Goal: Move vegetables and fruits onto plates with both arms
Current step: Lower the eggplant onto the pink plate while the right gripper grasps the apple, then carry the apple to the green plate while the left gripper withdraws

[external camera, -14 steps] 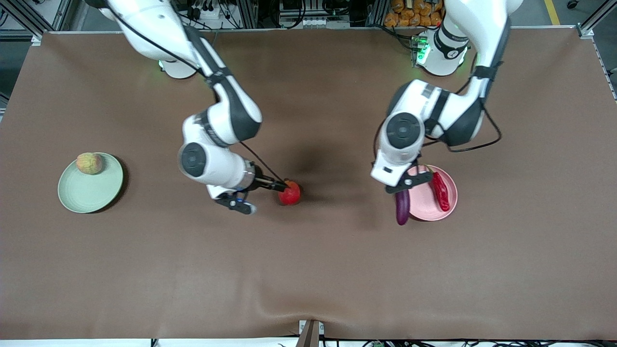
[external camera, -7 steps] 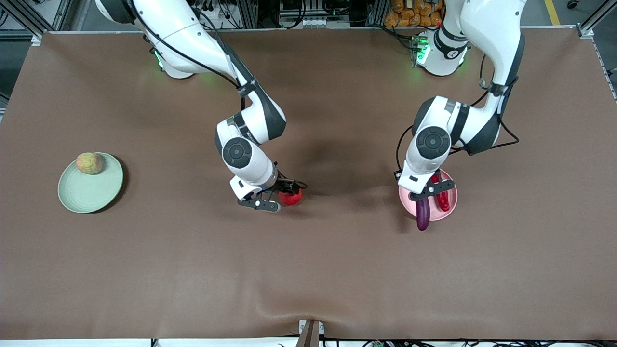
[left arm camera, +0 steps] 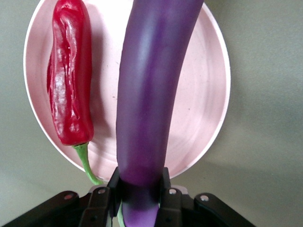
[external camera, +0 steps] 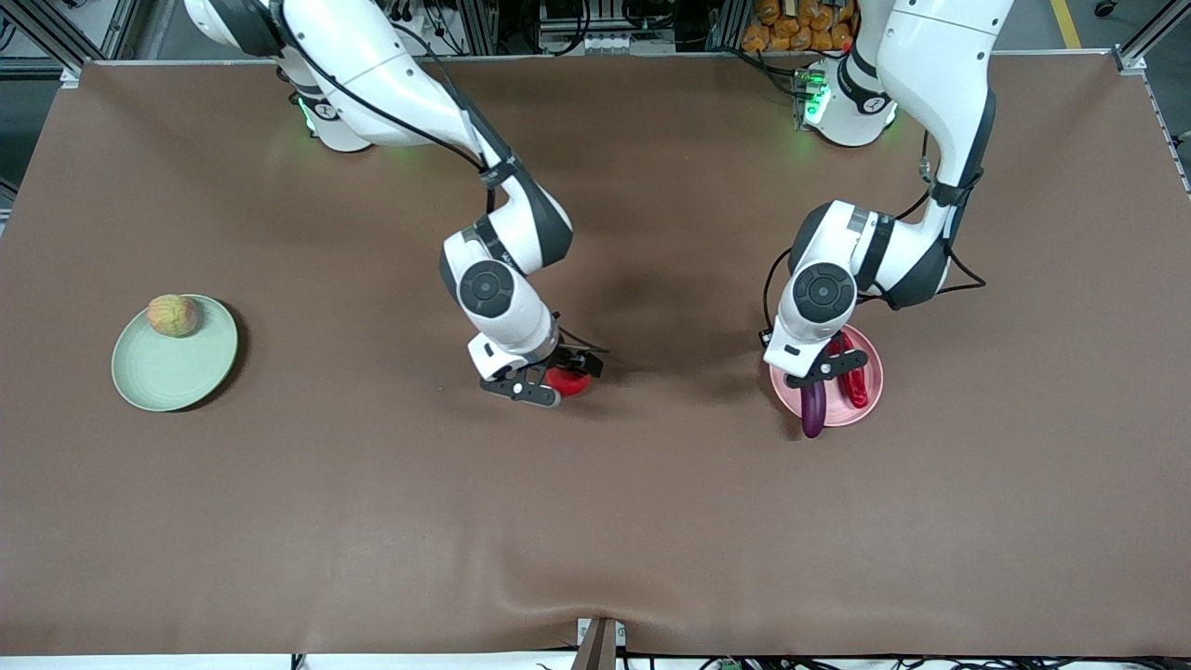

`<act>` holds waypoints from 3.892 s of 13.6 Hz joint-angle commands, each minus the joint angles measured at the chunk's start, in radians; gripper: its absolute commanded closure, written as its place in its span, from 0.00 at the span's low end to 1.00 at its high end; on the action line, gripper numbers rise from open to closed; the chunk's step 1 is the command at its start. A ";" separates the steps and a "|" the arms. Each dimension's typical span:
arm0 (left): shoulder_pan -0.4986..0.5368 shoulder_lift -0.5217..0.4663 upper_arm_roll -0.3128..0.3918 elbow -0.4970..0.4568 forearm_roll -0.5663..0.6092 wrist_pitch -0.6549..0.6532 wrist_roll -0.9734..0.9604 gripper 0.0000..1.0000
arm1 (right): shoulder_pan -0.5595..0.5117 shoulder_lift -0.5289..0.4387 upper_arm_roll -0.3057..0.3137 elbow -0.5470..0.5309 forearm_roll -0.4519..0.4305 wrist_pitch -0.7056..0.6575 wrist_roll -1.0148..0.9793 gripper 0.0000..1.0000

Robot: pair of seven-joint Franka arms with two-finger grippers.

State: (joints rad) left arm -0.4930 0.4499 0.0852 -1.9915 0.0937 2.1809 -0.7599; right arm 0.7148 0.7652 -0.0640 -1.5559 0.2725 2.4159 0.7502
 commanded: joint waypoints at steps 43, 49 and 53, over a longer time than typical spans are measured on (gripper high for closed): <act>0.388 -0.537 -0.124 0.414 -0.043 -0.759 0.804 0.00 | -0.377 -0.341 -0.010 -0.095 -0.325 -0.683 -0.424 1.00; 0.419 -0.553 -0.116 0.465 -0.052 -0.820 0.766 0.00 | -0.774 -0.463 -0.011 -0.389 -0.331 -0.489 -1.044 1.00; 0.419 -0.504 -0.116 0.502 -0.051 -0.819 0.766 0.00 | -0.920 -0.411 -0.011 -0.382 -0.332 -0.462 -1.215 0.58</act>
State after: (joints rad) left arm -0.0805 -0.0976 -0.0277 -1.5454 0.0557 1.3817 0.0180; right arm -0.1682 0.3515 -0.1029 -1.9246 -0.0447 1.9337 -0.4292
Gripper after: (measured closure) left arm 0.000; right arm 0.194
